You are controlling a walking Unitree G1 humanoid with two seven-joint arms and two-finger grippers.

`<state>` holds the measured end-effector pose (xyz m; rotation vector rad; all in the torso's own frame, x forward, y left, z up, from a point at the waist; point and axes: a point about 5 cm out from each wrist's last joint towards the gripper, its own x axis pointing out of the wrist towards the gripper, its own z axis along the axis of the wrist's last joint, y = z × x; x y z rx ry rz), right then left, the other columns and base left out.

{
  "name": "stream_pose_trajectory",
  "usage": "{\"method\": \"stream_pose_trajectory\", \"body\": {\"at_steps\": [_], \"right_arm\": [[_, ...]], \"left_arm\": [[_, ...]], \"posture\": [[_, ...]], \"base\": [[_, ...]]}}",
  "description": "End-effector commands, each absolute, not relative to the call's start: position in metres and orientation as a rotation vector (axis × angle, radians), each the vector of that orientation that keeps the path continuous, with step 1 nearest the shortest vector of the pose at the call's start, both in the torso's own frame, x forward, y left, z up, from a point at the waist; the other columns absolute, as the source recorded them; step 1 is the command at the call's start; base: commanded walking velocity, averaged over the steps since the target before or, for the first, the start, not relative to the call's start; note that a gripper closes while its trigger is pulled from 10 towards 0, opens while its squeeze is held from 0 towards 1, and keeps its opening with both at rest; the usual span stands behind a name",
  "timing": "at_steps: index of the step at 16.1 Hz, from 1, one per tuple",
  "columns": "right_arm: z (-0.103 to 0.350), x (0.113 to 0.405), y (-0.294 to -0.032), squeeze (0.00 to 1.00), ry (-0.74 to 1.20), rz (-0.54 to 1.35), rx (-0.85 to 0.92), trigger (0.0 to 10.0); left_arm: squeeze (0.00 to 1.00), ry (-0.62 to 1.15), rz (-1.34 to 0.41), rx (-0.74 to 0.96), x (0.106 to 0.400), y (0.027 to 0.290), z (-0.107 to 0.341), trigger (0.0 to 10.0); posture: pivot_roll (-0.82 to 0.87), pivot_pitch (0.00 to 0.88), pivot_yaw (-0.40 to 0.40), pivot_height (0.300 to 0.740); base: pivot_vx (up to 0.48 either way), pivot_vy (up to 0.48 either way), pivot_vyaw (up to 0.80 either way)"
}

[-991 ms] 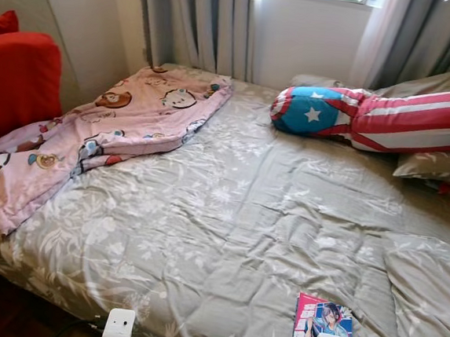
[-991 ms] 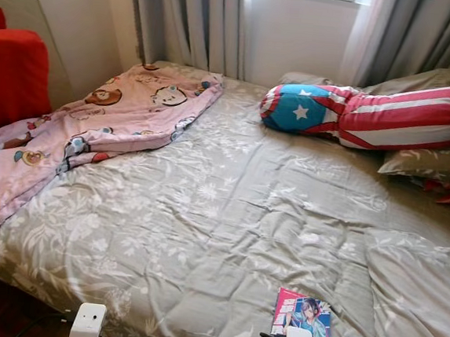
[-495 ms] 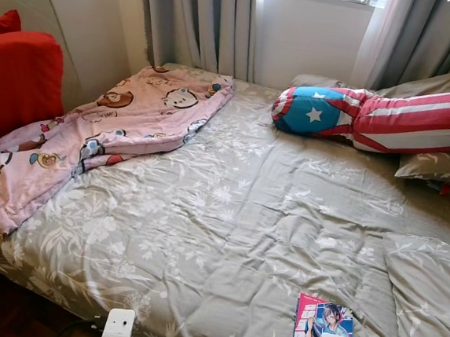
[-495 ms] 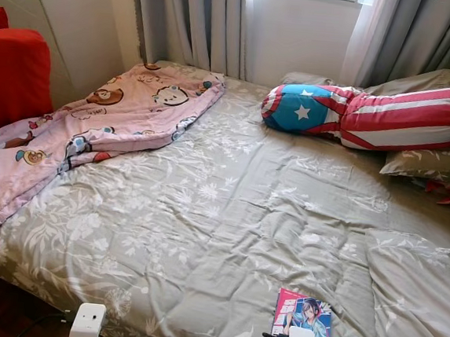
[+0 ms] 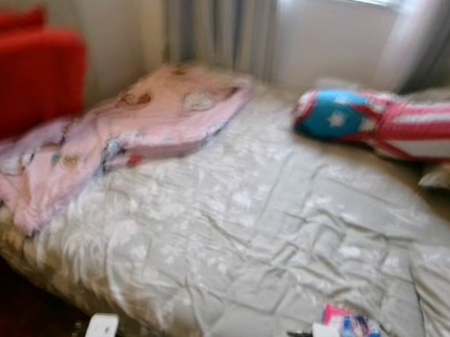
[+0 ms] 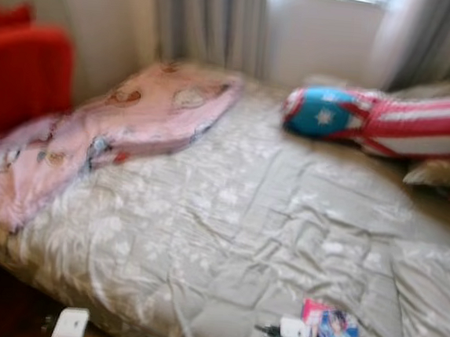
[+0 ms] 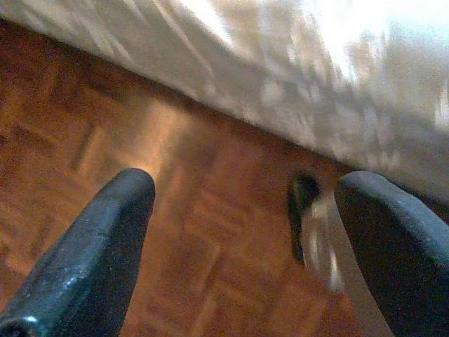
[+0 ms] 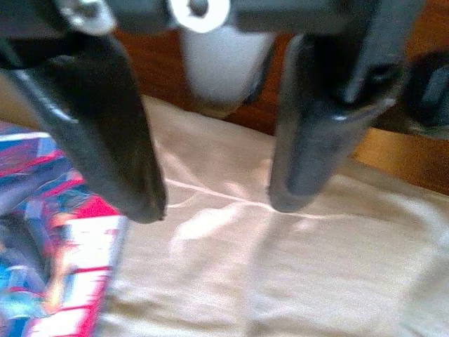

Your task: Clean up the room

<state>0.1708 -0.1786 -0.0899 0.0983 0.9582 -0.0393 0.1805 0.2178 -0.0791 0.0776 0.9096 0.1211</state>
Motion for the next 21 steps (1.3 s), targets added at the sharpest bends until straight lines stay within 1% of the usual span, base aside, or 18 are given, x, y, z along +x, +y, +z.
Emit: {"method": "stream_pose_trajectory", "body": {"at_steps": [1,3,6,9,12,15,17,18,19,20,21], "right_arm": [[-0.092,0.165,-0.186,0.0,0.979,-0.05,0.082,10.0],[-0.093,0.162,-0.187,0.0,0.988,-0.046,0.075,10.0],[-0.094,0.154,-0.197,0.0,0.999,-0.051,0.066,10.0],[-0.094,0.155,-0.198,0.0,0.999,-0.045,0.062,10.0],[-0.094,0.162,-0.178,0.0,1.011,-0.007,0.048,10.0],[-0.096,0.161,-0.164,0.0,1.019,0.009,0.05,10.0],[-0.097,0.156,-0.174,0.0,1.023,0.01,0.037,10.0],[-0.096,0.153,-0.19,0.0,1.02,-0.007,0.031,10.0],[-0.095,0.153,-0.197,0.0,1.016,-0.017,0.028,10.0],[-0.095,0.153,-0.2,0.0,1.015,-0.02,0.027,10.0],[-0.095,0.153,-0.195,0.0,1.013,-0.017,0.033,10.0]], "left_arm": [[0.0,0.952,0.11,0.063,0.171,0.212,-0.085,10.0],[0.0,0.955,0.112,0.062,0.17,0.212,-0.086,10.0],[0.0,0.96,0.112,0.061,0.169,0.213,-0.086,10.0],[0.0,0.96,0.113,0.059,0.168,0.213,-0.086,10.0],[0.0,0.964,0.117,0.059,0.166,0.217,-0.086,10.0],[0.0,0.966,0.121,0.059,0.164,0.22,-0.087,10.0],[0.0,0.967,0.12,0.061,0.164,0.22,-0.087,10.0],[0.0,0.967,0.12,0.059,0.164,0.218,-0.087,10.0],[0.0,0.968,0.117,0.058,0.165,0.215,-0.087,10.0],[0.0,0.968,0.114,0.057,0.166,0.211,-0.088,10.0],[0.0,0.969,0.111,0.057,0.166,0.209,-0.088,10.0]], "posture": [[-0.01,0.0,-0.029,0.74],[-0.01,0.0,-0.03,0.74],[-0.01,0.0,-0.031,0.74],[-0.01,0.0,-0.031,0.74],[-0.01,0.0,-0.031,0.74],[-0.02,0.0,-0.029,0.74],[-0.01,0.0,-0.03,0.74],[-0.01,0.0,-0.03,0.74],[-0.01,0.0,-0.03,0.74],[-0.01,0.0,-0.029,0.74],[-0.01,0.0,-0.03,0.74]], "base": [[0.0,0.48,0.0],[0.0,0.48,0.0],[0.0,0.48,0.0],[0.0,0.48,0.0],[0.0,0.48,0.0],[0.0,0.48,0.0],[0.0,0.48,0.0],[0.0,0.352,0.0],[0.0,0.345,0.0],[0.0,0.345,0.0],[0.0,0.352,0.0]]}}
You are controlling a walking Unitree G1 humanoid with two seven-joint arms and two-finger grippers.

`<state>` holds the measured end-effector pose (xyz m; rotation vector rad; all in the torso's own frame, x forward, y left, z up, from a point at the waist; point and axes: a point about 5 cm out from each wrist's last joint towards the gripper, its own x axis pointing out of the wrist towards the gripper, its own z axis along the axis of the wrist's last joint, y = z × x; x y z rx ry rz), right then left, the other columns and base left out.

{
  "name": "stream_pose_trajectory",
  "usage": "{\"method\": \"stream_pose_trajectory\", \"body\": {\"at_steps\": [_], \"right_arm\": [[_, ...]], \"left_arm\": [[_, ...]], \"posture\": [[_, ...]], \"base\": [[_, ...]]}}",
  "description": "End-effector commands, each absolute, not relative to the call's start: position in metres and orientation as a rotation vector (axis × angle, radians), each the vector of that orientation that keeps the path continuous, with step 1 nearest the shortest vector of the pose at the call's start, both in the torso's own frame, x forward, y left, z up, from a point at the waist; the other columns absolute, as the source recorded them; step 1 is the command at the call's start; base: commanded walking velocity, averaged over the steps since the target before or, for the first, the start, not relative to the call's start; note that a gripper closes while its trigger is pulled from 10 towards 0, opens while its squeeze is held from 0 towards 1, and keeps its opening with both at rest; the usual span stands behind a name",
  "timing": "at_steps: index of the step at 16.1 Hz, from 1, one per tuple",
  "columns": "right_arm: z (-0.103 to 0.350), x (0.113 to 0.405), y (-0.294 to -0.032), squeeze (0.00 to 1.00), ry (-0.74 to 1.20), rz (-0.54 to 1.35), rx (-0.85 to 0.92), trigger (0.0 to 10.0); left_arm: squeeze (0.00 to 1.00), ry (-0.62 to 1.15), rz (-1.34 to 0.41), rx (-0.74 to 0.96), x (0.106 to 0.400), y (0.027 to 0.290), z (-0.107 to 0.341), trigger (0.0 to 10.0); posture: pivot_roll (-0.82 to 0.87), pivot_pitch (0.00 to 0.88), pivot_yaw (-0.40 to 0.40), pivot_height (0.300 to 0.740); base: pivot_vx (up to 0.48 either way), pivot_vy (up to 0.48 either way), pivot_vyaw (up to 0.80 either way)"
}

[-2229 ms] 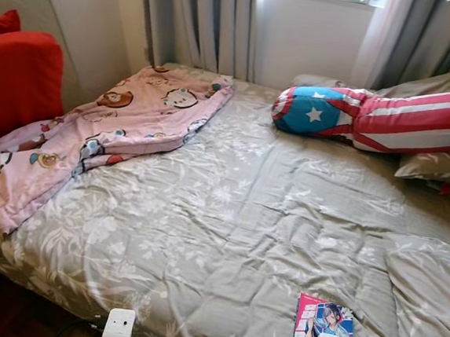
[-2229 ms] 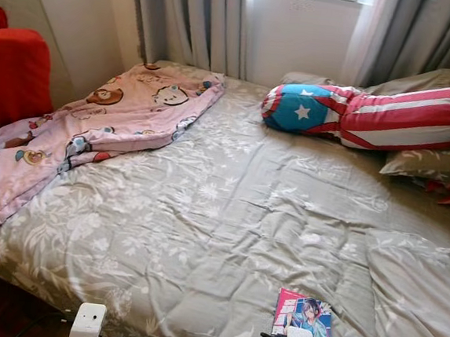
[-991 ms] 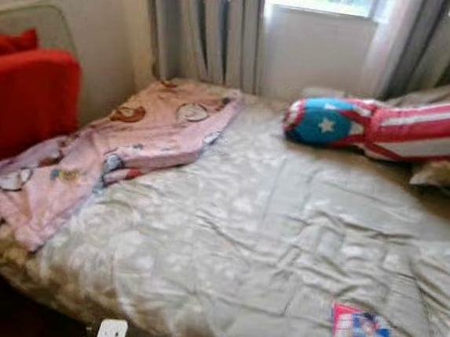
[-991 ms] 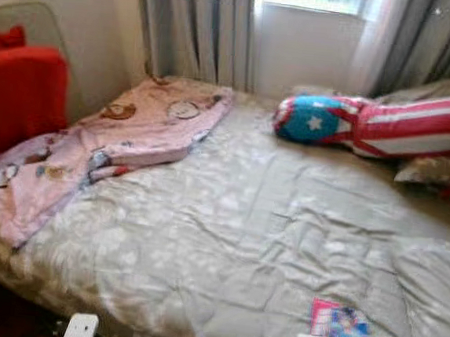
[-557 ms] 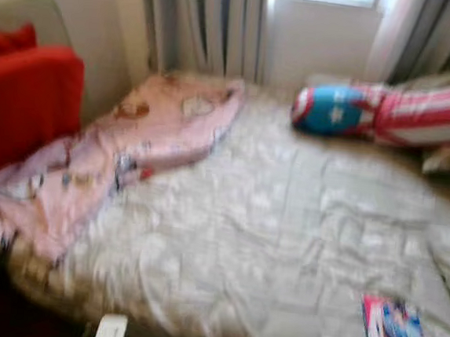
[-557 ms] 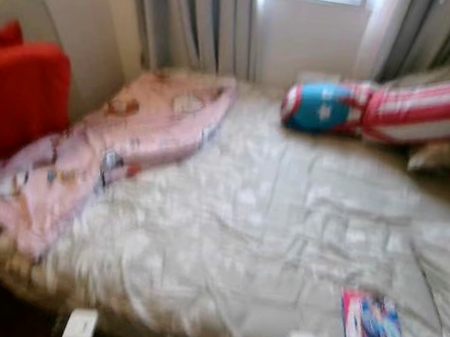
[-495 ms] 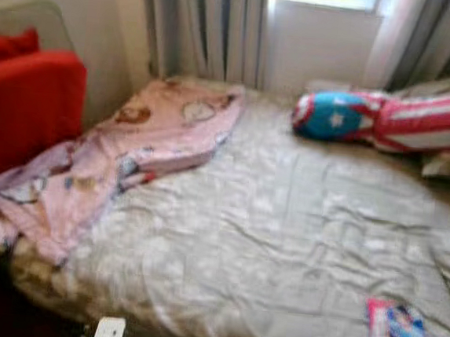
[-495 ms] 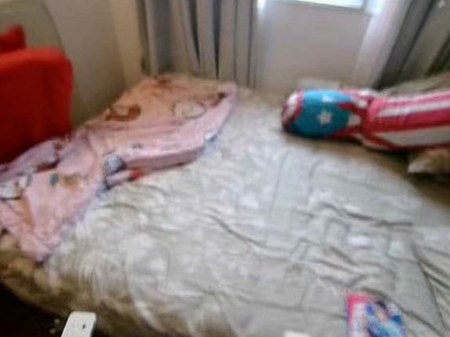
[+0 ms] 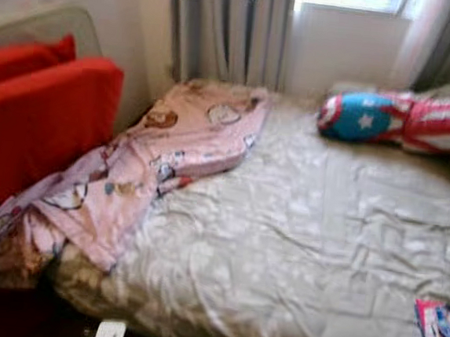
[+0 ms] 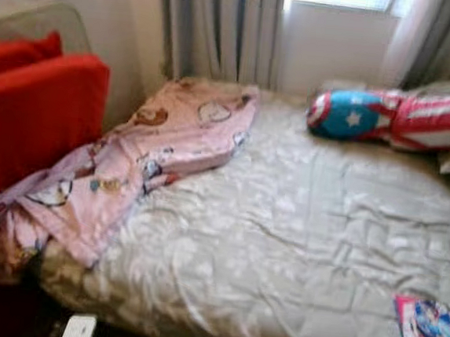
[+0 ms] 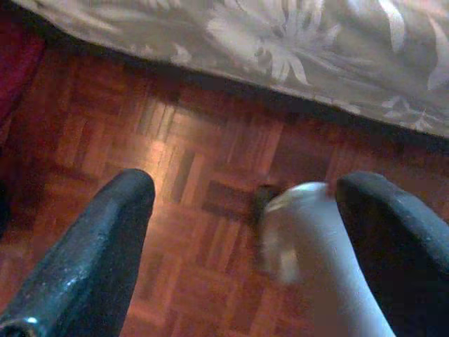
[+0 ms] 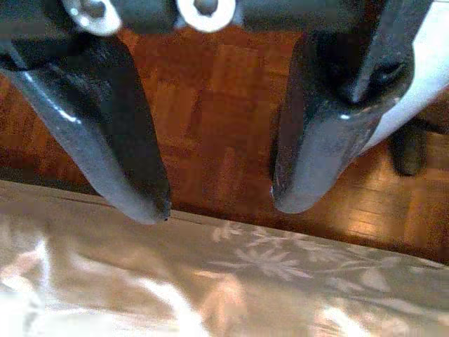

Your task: Clean up the room

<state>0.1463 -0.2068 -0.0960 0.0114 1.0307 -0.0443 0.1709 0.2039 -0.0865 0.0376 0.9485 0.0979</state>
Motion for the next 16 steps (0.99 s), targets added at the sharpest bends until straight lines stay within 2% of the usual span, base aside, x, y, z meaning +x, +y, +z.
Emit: {"method": "stream_pose_trajectory", "body": {"at_steps": [1,4,8,11,12,16], "right_arm": [[-0.097,0.154,-0.184,0.0,1.012,-0.007,0.038,10.0],[-0.097,0.157,-0.156,0.0,1.01,0.02,0.048,10.0],[-0.096,0.163,-0.148,0.0,0.999,0.02,0.056,10.0],[-0.09,0.174,-0.164,0.0,0.971,0.009,0.049,10.0],[-0.087,0.177,-0.179,0.0,0.959,-0.002,0.047,10.0],[-0.086,0.174,-0.196,0.0,0.96,-0.014,0.043,10.0]], "left_arm": [[0.0,0.969,0.111,0.056,0.166,0.208,-0.088,10.0],[0.0,0.97,0.111,0.055,0.166,0.207,-0.088,10.0],[0.0,0.971,0.116,0.055,0.164,0.212,-0.088,10.0],[0.0,0.973,0.122,0.056,0.162,0.217,-0.088,10.0],[0.0,0.973,0.123,0.055,0.162,0.217,-0.088,10.0],[0.0,0.975,0.124,0.055,0.162,0.218,-0.088,10.0]], "posture": [[-0.01,0.0,-0.03,0.74],[-0.01,0.0,-0.03,0.74],[-0.01,0.0,-0.031,0.74],[-0.01,0.0,-0.034,0.74],[-0.01,0.0,-0.035,0.74],[-0.01,0.0,-0.034,0.74]], "base": [[0.0,0.345,0.0],[0.0,0.349,0.0],[0.0,0.344,0.0],[0.0,0.346,0.0],[0.0,0.341,0.0],[0.0,0.346,0.0]]}}
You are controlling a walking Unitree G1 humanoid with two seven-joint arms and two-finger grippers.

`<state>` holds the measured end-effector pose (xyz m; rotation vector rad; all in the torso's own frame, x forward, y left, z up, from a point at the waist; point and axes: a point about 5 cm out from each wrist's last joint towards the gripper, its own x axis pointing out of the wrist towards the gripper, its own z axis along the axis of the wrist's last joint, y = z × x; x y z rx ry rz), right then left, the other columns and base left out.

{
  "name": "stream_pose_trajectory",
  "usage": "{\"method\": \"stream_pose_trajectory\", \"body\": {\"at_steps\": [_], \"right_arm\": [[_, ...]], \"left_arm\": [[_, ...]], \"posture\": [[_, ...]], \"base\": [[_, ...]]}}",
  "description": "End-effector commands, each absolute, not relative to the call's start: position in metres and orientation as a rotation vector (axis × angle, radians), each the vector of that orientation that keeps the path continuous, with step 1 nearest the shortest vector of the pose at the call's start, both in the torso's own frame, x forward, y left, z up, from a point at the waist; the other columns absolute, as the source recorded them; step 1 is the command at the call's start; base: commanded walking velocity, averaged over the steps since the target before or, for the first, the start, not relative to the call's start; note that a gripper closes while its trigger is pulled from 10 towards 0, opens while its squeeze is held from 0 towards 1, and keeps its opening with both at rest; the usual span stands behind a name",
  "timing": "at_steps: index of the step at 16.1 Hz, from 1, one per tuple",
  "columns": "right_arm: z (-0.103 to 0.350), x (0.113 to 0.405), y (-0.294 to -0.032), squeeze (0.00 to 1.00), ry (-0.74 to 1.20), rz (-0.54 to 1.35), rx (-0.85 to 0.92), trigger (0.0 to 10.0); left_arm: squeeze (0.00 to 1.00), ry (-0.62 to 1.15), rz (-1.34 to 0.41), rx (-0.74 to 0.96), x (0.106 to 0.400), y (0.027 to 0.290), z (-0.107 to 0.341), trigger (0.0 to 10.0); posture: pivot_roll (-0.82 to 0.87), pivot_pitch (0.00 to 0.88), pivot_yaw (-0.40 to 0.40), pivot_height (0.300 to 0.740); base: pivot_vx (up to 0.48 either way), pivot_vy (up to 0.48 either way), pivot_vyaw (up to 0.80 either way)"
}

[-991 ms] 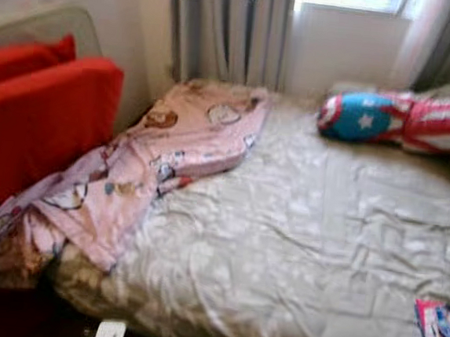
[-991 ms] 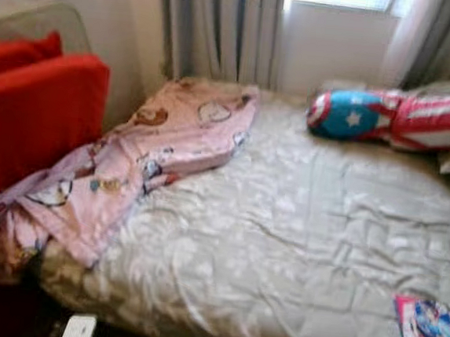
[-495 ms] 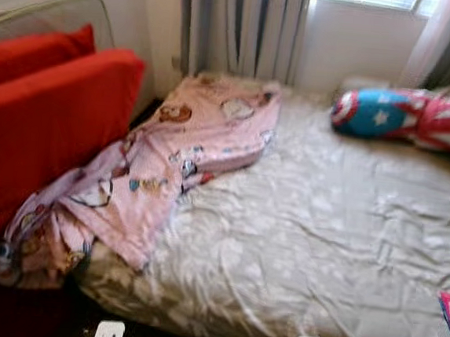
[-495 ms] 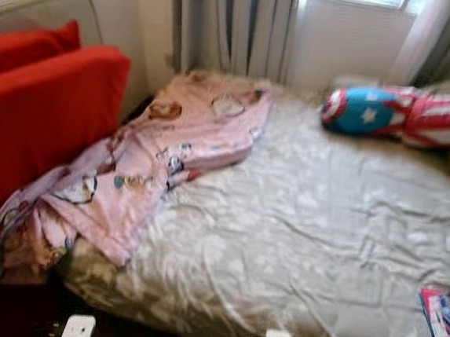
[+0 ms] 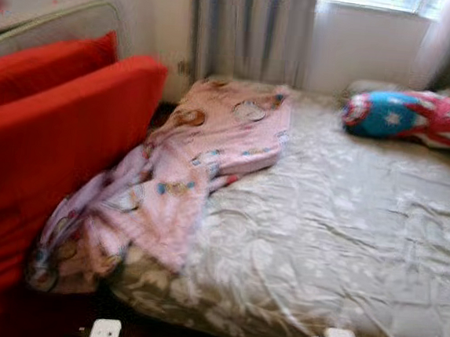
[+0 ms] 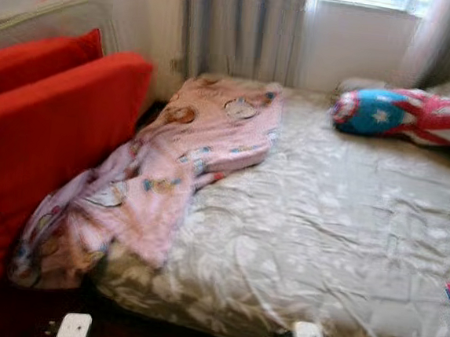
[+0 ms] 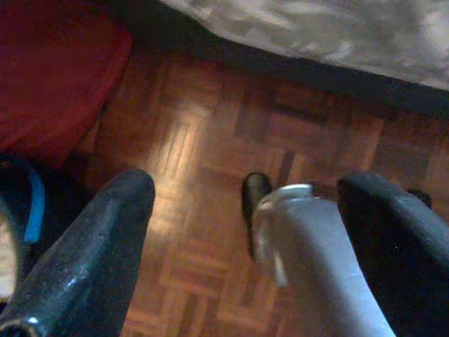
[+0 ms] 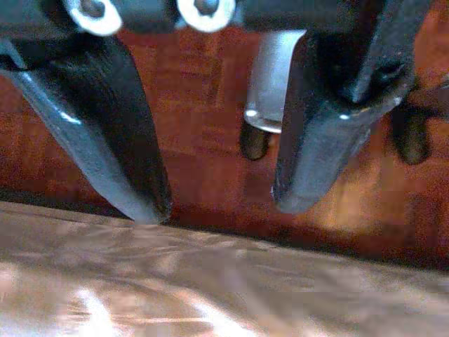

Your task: Clean up the room

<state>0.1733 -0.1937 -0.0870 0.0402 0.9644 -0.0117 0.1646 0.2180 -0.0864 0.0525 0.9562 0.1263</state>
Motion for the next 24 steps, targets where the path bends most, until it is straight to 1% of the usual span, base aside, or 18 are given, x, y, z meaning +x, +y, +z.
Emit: {"method": "stream_pose_trajectory", "body": {"at_steps": [1,3,9,12,14,15,19,20,22,23,24], "right_arm": [[-0.086,0.174,-0.196,0.0,0.961,-0.015,0.044,10.0],[-0.088,0.172,-0.191,0.0,0.968,-0.01,0.045,10.0],[-0.094,0.168,-0.149,0.0,0.99,0.017,0.052,10.0],[-0.093,0.171,-0.142,0.0,0.984,0.023,0.052,10.0],[-0.089,0.179,-0.134,0.0,0.969,0.027,0.051,10.0],[-0.087,0.184,-0.134,0.0,0.95,0.021,0.051,10.0],[-0.08,0.197,-0.141,0.0,0.906,0.012,0.05,10.0],[-0.08,0.195,-0.152,0.0,0.903,0.007,0.051,10.0],[-0.08,0.193,-0.158,0.0,0.894,0.004,0.059,10.0],[-0.082,0.188,-0.168,0.0,0.902,-0.002,0.057,10.0],[-0.085,0.177,-0.187,0.0,0.923,-0.009,0.04,10.0]], "left_arm": [[0.0,0.975,0.123,0.056,0.162,0.218,-0.088,10.0],[0.0,0.973,0.121,0.059,0.162,0.218,-0.088,10.0],[0.0,0.975,0.125,0.065,0.161,0.22,-0.088,10.0],[0.0,0.975,0.125,0.073,0.161,0.22,-0.088,10.0],[0.0,0.966,0.11,0.08,0.167,0.211,-0.087,10.0],[0.0,0.955,0.102,0.076,0.171,0.204,-0.087,10.0],[0.0,0.937,0.105,0.065,0.175,0.2,-0.085,10.0],[0.0,0.941,0.108,0.062,0.175,0.2,-0.085,10.0],[0.0,0.938,0.111,0.061,0.176,0.202,-0.085,10.0],[0.0,0.937,0.115,0.061,0.176,0.202,-0.085,10.0],[0.0,0.935,0.117,0.062,0.176,0.203,-0.084,10.0]], "posture": [[-0.01,0.0,-0.034,0.74],[-0.01,0.0,-0.031,0.74],[-0.01,0.0,-0.023,0.74],[-0.01,0.0,-0.02,0.74],[-0.01,0.0,-0.019,0.74],[-0.01,0.0,-0.021,0.74],[0.0,0.0,-0.028,0.74],[0.0,0.0,-0.03,0.74],[0.0,0.0,-0.03,0.74],[0.0,0.0,-0.029,0.74],[0.0,0.0,-0.029,0.74]], "base": [[0.0,0.341,0.0],[0.0,0.343,0.0],[0.0,0.345,0.0],[0.0,0.221,0.0],[0.0,0.0,0.0],[0.0,0.0,0.0],[0.0,0.0,0.0],[0.0,0.0,0.0],[0.0,0.0,0.0],[0.0,0.0,0.0],[0.0,0.0,0.0]]}}
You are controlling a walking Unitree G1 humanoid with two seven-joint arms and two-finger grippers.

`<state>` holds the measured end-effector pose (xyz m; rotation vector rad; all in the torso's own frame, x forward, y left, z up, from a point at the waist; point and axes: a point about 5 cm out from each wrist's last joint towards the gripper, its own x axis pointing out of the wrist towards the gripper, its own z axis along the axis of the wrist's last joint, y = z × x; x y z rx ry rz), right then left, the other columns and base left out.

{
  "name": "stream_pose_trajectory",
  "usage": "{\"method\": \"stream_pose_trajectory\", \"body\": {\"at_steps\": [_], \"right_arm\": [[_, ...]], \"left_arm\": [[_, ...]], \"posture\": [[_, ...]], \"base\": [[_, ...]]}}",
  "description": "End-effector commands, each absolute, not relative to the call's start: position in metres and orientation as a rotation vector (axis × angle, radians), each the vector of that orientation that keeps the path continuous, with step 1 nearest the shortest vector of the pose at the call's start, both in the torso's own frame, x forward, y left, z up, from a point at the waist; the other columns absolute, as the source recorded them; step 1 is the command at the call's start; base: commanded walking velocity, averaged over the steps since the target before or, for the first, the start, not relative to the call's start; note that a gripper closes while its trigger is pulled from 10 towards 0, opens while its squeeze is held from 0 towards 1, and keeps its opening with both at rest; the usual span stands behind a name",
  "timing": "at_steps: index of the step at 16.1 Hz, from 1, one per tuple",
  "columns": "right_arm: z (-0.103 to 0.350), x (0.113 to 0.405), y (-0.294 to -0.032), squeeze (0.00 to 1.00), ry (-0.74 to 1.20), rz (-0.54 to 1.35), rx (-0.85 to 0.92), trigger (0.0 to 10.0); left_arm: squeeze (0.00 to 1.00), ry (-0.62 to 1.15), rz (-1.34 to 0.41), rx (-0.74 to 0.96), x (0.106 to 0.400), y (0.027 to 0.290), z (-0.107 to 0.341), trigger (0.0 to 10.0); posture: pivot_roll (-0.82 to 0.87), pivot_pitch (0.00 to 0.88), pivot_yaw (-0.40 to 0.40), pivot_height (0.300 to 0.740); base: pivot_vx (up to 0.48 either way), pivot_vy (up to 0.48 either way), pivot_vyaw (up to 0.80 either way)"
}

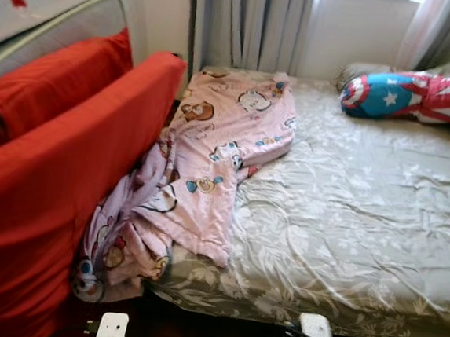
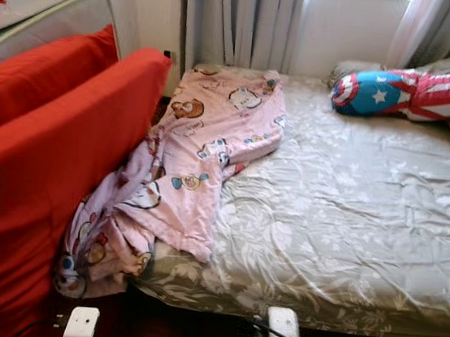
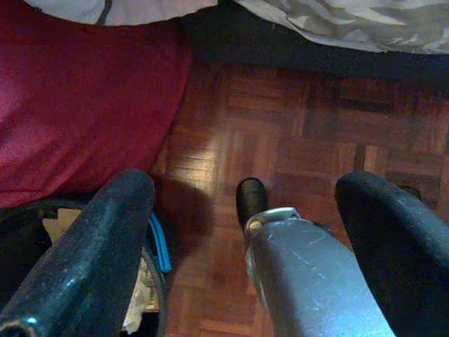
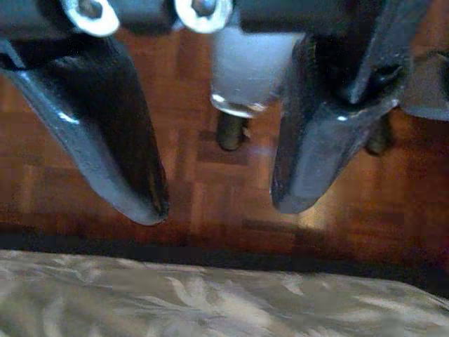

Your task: Clean up the room

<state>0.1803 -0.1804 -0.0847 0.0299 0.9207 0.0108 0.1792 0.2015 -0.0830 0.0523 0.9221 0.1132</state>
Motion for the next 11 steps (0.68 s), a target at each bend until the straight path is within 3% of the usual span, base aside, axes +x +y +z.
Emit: {"method": "stream_pose_trajectory", "body": {"at_steps": [1,4,11], "right_arm": [[-0.087,0.171,-0.195,0.0,0.932,-0.015,0.038,10.0],[-0.092,0.156,-0.199,0.0,0.966,-0.025,0.034,10.0],[-0.096,0.157,-0.173,0.0,0.973,-0.008,0.042,10.0]], "left_arm": [[0.0,0.935,0.116,0.063,0.176,0.204,-0.084,10.0],[0.0,0.934,0.117,0.067,0.177,0.203,-0.084,10.0],[0.0,0.934,0.118,0.062,0.177,0.202,-0.084,10.0]], "posture": [[0.0,0.0,-0.029,0.74],[0.0,0.0,-0.031,0.74],[0.0,0.0,-0.033,0.74]], "base": [[0.0,0.0,0.0],[0.0,0.0,0.19],[0.0,0.0,0.8]]}}
